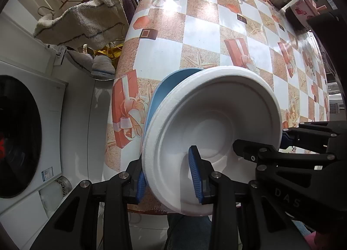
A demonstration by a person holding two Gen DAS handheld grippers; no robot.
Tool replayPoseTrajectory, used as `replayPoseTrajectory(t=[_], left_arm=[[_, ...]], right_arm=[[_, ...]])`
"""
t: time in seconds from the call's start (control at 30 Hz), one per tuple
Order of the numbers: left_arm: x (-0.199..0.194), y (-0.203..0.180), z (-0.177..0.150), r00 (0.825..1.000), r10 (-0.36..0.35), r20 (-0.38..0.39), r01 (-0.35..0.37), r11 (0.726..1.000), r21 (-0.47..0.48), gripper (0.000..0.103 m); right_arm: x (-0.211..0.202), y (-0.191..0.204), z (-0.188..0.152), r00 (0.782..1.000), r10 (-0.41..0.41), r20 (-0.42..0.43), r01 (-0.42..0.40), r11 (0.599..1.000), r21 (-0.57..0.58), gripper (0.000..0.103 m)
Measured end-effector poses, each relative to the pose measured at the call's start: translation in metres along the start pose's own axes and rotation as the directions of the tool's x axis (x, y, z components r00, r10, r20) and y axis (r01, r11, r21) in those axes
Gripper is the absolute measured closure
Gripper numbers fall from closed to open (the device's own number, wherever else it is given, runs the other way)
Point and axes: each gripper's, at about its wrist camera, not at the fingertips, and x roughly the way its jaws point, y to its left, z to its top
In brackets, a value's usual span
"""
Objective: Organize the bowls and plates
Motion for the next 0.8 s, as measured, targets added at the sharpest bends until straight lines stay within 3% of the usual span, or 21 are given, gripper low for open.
replayPoseTrajectory(t=[0.2,0.3,0.37,0.4,0.47,0.5,0.53,0.67,0.8], left_arm=[[-0.001,-0.001,-0.001,0.999,0.027,0.043,-0.028,1.000,0.014,0.062],[-0.005,0.003,-0.001,0.998,0.008,0.061,-0.008,1.000,0.011,0.058],[-0.009,0.004,-0.001,0.997,0.011,0.077,-0.013,1.000,0.024,0.057],[-0.012,0.005,-0.001,0.996,0.028,0.088,-0.031,0.999,0.032,0.057],[-0.016,0.007,-0.002,0.993,0.070,0.099,-0.075,0.996,0.045,0.057],[-0.017,0.010,-0.001,0.993,0.071,0.098,-0.075,0.996,0.042,0.057],[-0.019,0.013,-0.001,0.993,0.066,0.094,-0.069,0.997,0.037,0.057],[-0.034,0.016,-0.002,0.989,0.082,0.127,-0.086,0.996,0.026,0.053],[-0.061,0.010,-0.002,0.980,0.048,0.193,-0.059,0.997,0.049,0.045]], right_arm=[[0.004,-0.002,-0.004,1.000,0.011,0.002,-0.011,1.000,-0.006,0.074],[0.000,-0.005,-0.008,1.000,0.009,0.013,-0.009,1.000,-0.021,0.073],[-0.006,-0.007,-0.009,1.000,0.014,0.025,-0.014,1.000,-0.027,0.065],[-0.010,-0.007,-0.010,0.999,0.012,0.037,-0.011,1.000,-0.029,0.055],[-0.018,-0.011,-0.011,0.998,-0.006,0.065,0.008,1.000,-0.026,0.029],[-0.023,-0.013,-0.012,0.996,-0.018,0.083,0.020,1.000,-0.024,0.010],[-0.029,-0.015,-0.013,0.995,-0.010,0.101,0.012,1.000,-0.019,0.001],[-0.052,-0.023,-0.015,0.986,0.001,0.166,0.000,1.000,-0.008,0.001],[-0.077,-0.027,-0.019,0.971,-0.027,0.237,0.032,0.999,-0.016,0.001]])
